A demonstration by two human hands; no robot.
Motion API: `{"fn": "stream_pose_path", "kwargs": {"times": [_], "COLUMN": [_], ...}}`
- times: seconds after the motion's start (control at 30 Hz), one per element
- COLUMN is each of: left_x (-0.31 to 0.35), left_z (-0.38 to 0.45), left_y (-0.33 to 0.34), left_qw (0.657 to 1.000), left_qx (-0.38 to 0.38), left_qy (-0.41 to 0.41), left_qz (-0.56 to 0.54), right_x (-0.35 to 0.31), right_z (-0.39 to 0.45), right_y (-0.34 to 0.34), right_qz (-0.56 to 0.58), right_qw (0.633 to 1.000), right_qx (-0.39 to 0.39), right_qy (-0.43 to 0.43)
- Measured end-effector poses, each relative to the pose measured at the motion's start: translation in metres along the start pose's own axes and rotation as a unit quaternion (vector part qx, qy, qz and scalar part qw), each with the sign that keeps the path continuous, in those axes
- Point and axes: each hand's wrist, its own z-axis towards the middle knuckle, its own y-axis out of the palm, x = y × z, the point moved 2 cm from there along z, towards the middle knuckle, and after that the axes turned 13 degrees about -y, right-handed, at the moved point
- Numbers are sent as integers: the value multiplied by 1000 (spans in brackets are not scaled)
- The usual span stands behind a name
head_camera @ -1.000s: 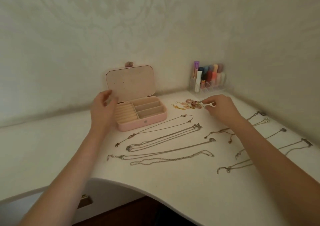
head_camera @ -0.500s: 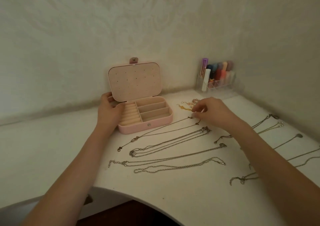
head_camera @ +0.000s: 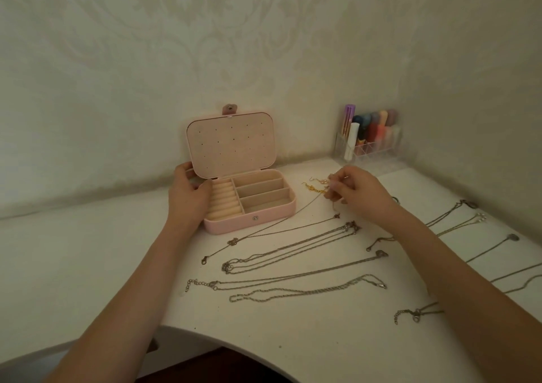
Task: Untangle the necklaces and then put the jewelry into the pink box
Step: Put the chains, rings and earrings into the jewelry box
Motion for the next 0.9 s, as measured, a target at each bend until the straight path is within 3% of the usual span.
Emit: {"fn": "stream_pose_path", "kwargs": {"times": [0.2, 0.33, 0.37, 0.43, 0.53, 0.63, 0.73, 0.9], "left_x": [3, 21, 30, 48, 67, 71, 66, 62], "left_z": [-2, -22, -29, -43, -59, -67, -70, -49], "left_y": [-3, -5, -1, 15, 45, 63, 66, 51], "left_qw": [997, 973, 966, 962, 949, 903, 881, 908], "left_qx": [53, 95, 75, -34, -279, -427, -466, -415], "left_qy": [61, 210, 247, 272, 146, 1, -21, 4], "left_qz": [-17, 7, 5, 4, -12, -54, -83, -53], "right_x": [-11, -31, -38, -52, -72, -81, -77, -67], "right_z": [-1, 2, 4, 9, 16, 22, 26, 30], "right_y": [-9, -10, -10, -8, -2, 0, -5, -9], "right_qz": [103, 141, 139, 139, 160, 177, 172, 15], "right_qw": [995, 990, 989, 988, 983, 978, 979, 990], "right_qx": [-4, -27, -36, -57, -59, -25, -10, -81], "right_qy": [9, -11, -22, -42, -74, -107, -110, -118]}}
